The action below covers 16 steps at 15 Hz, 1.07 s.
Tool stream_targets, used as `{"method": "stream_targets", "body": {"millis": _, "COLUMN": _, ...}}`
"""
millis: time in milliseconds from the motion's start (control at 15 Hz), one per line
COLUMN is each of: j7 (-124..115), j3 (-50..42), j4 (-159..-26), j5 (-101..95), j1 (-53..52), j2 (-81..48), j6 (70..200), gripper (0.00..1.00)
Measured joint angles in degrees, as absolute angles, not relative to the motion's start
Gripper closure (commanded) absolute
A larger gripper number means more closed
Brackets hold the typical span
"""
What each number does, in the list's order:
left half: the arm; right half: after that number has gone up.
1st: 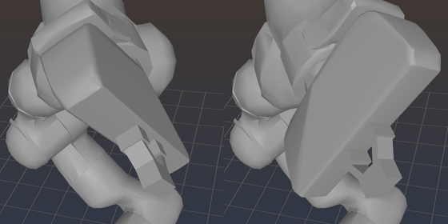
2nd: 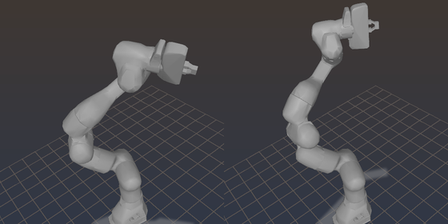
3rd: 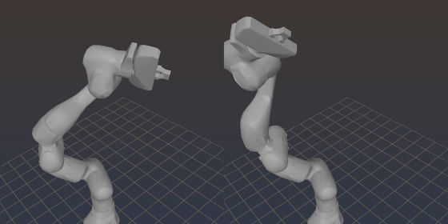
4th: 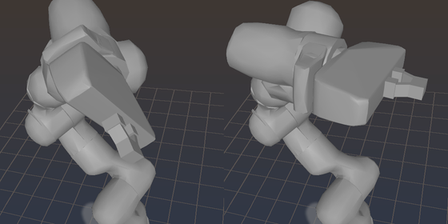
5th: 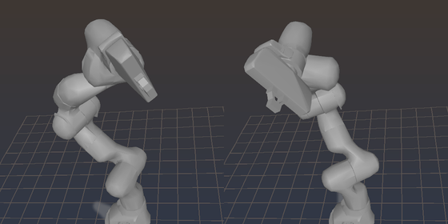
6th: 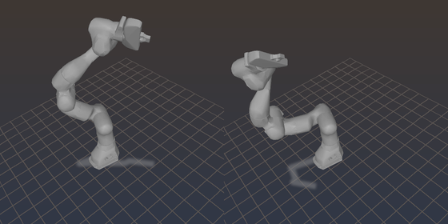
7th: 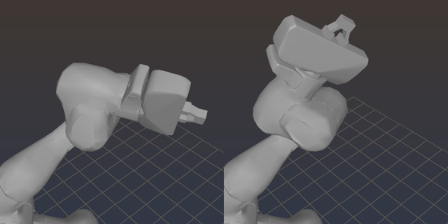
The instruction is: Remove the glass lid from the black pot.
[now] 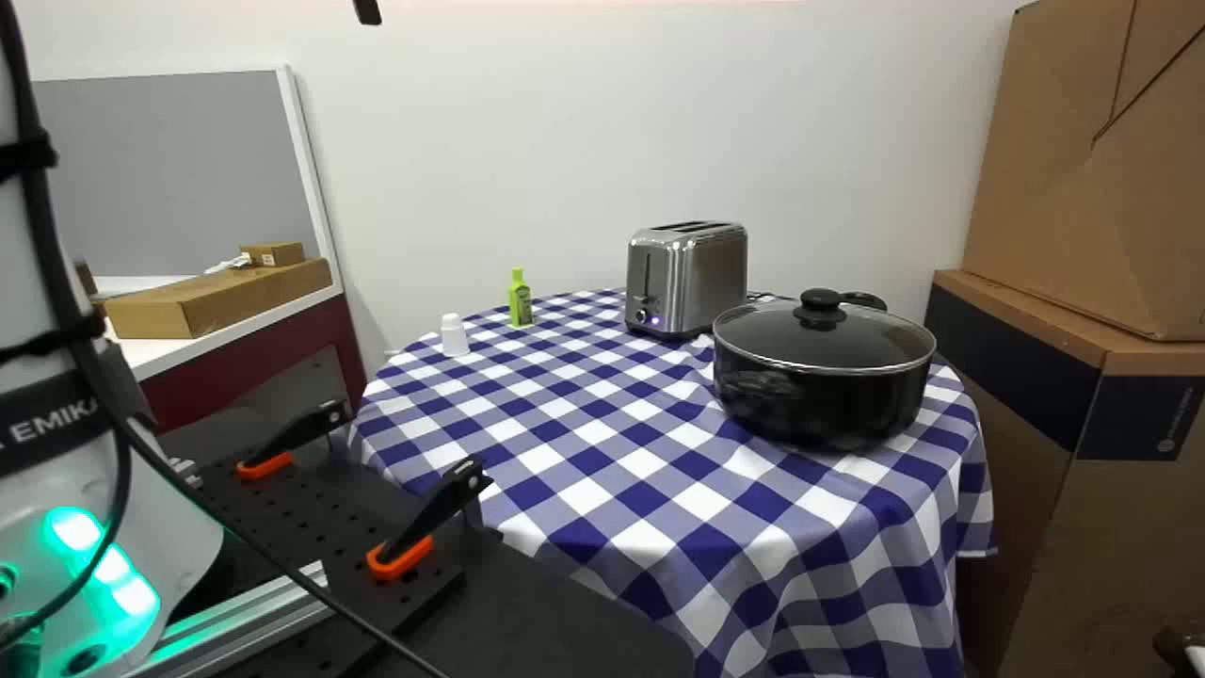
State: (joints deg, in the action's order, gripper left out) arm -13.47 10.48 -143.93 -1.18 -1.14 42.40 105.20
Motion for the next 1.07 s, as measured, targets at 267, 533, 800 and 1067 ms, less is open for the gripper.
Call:
{"method": "stream_targets", "body": {"millis": 267, "j7": -13.4, "j3": 10.3, "j4": -143.9, "j5": -2.0, "j1": -1.1, "j2": 42.3, "j6": 105.3, "gripper": 0.0}}
{"method": "stream_targets", "body": {"millis": 533, "j7": -11.0, "j3": 7.0, "j4": -143.8, "j5": -6.7, "j1": 0.7, "j2": 40.4, "j6": 110.5, "gripper": 0.0}}
{"method": "stream_targets", "body": {"millis": 800, "j7": -5.8, "j3": -1.6, "j4": -143.0, "j5": -7.9, "j1": 4.7, "j2": 33.6, "j6": 126.3, "gripper": 0.0}}
{"method": "stream_targets", "body": {"millis": 1067, "j7": 1.8, "j3": -10.3, "j4": -138.4, "j5": -4.0, "j1": 5.9, "j2": 21.8, "j6": 137.4, "gripper": 0.0}}
